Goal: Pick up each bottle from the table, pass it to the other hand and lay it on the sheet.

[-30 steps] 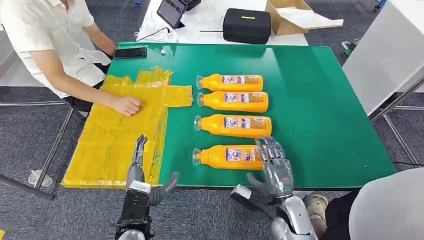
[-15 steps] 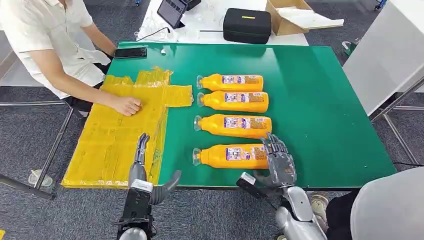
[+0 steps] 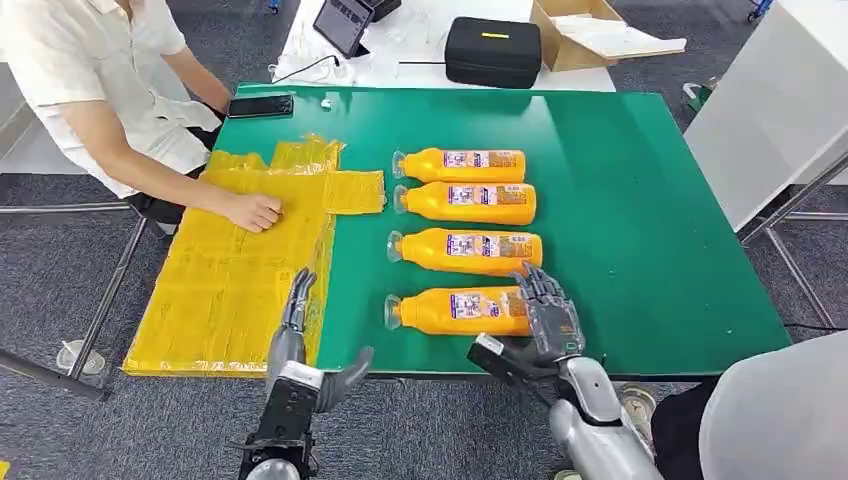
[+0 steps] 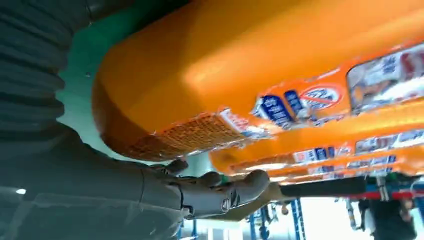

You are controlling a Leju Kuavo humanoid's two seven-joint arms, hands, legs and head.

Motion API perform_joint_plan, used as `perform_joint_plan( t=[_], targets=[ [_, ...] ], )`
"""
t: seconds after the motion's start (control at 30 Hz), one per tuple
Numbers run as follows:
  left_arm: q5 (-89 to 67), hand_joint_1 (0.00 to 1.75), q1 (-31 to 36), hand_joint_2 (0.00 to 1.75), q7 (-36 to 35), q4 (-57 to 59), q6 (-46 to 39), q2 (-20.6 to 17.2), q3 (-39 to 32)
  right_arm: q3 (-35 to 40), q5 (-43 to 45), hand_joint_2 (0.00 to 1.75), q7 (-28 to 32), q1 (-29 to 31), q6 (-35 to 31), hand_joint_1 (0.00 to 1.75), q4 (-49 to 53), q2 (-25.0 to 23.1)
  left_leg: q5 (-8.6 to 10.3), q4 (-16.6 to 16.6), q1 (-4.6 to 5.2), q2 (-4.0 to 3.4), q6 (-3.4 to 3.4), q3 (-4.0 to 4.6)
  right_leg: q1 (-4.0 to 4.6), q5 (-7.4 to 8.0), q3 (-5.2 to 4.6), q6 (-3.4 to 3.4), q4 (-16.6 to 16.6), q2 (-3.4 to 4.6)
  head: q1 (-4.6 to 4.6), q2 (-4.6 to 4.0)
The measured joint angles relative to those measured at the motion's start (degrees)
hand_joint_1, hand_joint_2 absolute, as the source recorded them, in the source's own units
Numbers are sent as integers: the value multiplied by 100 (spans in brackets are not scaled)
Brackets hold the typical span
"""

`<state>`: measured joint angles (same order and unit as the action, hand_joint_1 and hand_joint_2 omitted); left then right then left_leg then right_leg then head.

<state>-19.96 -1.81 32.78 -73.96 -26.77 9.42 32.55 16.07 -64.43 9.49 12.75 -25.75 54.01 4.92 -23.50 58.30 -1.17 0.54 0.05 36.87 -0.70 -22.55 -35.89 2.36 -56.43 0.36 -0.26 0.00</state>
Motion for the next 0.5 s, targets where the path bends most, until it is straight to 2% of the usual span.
perform_joint_plan(
  t=[0.43,0.47,0.5],
  targets=[
    [0,0,-4,175,-7,-13,4,0,-2,341,103,175,-131,303,637,0,-4,197,2,0,0,1,1,-7,0,2,7,0,0,-1,2,0],
    [0,0,-4,175,-9,-15,4,0,-2,367,153,175,-179,339,741,38,-29,205,1,0,0,1,1,-8,0,3,7,0,0,1,2,0],
    [0,0,-3,175,-9,-15,6,0,-2,411,196,175,-231,408,897,63,-85,218,0,0,0,-3,0,-12,0,3,7,-1,0,5,2,0]
  ],
)
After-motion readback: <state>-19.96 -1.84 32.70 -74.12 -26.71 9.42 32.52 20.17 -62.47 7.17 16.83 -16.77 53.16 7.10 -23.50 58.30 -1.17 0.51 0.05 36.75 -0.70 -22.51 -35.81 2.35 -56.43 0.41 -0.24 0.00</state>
